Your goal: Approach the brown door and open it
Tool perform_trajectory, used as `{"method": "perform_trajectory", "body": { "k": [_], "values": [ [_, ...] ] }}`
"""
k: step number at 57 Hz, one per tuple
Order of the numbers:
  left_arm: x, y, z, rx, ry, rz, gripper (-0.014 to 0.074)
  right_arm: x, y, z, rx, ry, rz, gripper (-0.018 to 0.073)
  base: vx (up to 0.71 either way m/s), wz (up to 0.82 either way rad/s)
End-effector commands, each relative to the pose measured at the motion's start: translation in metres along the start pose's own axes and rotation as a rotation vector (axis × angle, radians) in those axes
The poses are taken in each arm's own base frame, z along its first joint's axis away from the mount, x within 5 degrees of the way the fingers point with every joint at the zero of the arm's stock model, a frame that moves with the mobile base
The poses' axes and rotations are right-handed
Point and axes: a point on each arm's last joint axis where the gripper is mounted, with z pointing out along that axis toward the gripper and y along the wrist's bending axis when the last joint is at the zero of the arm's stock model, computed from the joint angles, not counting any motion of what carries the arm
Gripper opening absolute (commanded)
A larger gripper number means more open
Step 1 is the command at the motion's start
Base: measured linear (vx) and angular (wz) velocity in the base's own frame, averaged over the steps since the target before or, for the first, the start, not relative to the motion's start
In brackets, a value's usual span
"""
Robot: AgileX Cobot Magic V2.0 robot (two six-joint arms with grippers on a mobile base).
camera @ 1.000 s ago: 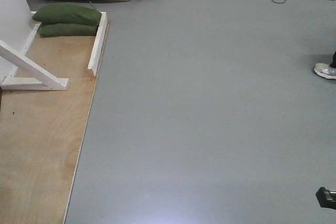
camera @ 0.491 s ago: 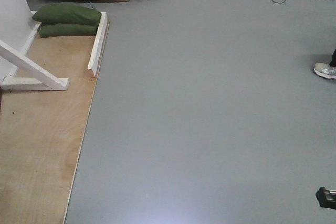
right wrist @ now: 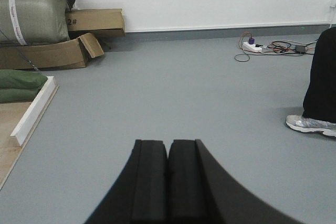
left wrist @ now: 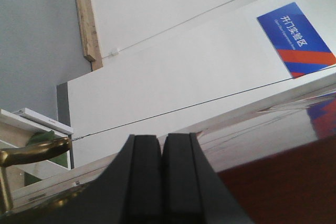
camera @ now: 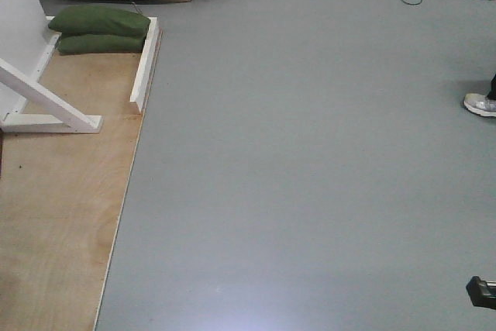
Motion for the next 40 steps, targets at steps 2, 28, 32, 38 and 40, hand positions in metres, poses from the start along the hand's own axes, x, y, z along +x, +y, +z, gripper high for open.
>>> {"method": "perform_trajectory", "body": {
  "k": [2,28,32,38,40],
  "values": [
    [0.011,-0.058,-0.035,0.151,0.018,0.002,-0.0003,-0.006,0.000,-0.001,0.002,-0.087,-0.006,0.0000,0.00,0.00],
    [0.018,-0.066,-0.044,0.160,0.079,0.024,-0.0003,-0.006,0.000,-0.001,0.002,-0.087,-0.006,0.0000,0.00,0.00],
    [0.013,-0.067,-0.045,0.168,0.023,0.036,-0.0003,-0.006,0.000,-0.001,0.002,-0.087,-0.006,0.0000,0.00,0.00],
    [0.002,-0.070,-0.047,0.183,-0.101,0.079,-0.0003,-0.006,0.000,-0.001,0.002,-0.087,-0.006,0.0000,0.00,0.00],
    [-0.002,-0.071,-0.048,0.186,-0.148,0.100,-0.0003,-0.006,0.000,-0.001,0.002,-0.087,-0.006,0.0000,0.00,0.00]
  ]
}}
